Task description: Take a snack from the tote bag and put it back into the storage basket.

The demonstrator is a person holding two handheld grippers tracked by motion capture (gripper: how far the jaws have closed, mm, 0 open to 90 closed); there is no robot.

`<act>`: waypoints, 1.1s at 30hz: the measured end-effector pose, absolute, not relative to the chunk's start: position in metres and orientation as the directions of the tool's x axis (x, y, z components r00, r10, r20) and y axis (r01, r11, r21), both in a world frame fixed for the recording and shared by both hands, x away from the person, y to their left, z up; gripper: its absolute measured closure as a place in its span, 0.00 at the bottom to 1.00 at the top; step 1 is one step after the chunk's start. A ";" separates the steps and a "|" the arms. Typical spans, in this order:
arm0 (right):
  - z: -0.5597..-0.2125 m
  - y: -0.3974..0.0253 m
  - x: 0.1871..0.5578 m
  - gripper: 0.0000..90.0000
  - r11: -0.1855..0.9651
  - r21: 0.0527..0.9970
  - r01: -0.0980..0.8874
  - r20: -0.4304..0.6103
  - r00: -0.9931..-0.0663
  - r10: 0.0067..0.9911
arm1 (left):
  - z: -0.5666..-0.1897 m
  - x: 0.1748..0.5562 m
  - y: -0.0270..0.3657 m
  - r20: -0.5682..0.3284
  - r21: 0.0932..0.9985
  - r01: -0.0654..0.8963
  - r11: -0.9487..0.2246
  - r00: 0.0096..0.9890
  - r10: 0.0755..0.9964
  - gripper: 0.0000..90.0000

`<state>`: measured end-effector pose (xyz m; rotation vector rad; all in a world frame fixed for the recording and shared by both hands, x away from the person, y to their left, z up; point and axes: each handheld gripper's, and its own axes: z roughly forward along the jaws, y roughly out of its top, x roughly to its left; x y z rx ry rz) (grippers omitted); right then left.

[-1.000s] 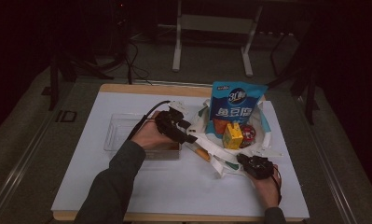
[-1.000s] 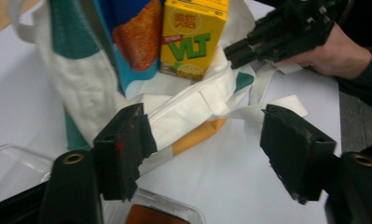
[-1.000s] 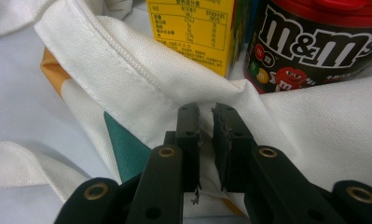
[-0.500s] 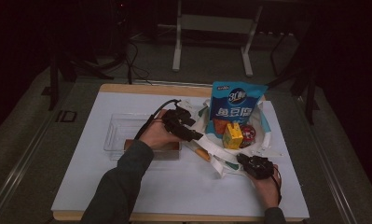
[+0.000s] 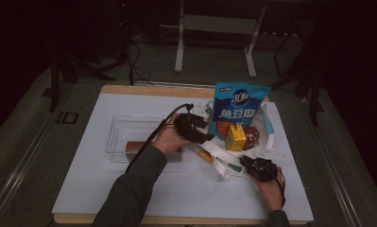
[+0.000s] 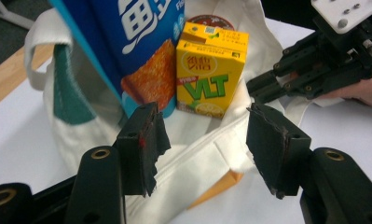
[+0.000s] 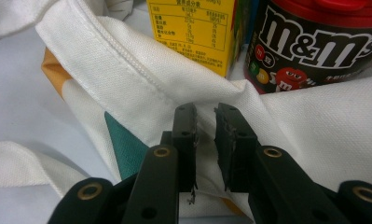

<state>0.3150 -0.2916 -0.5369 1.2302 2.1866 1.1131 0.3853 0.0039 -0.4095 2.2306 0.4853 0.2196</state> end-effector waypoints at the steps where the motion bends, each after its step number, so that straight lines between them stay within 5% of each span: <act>1: -0.537 -0.291 0.315 0.86 0.298 0.794 0.529 0.041 -0.536 0.843 | -0.410 0.385 0.002 0.010 0.766 0.259 -0.588 0.910 0.414 0.49; 22: -0.534 -0.292 0.318 0.69 0.319 0.773 0.548 0.056 -0.561 0.826 | -0.418 0.384 -0.026 0.048 0.760 0.231 -0.608 0.912 0.407 0.50; 33: -0.534 -0.292 0.317 0.69 0.314 0.774 0.549 0.053 -0.551 0.833 | -0.422 0.386 -0.033 0.046 0.772 0.232 -0.592 0.908 0.416 0.50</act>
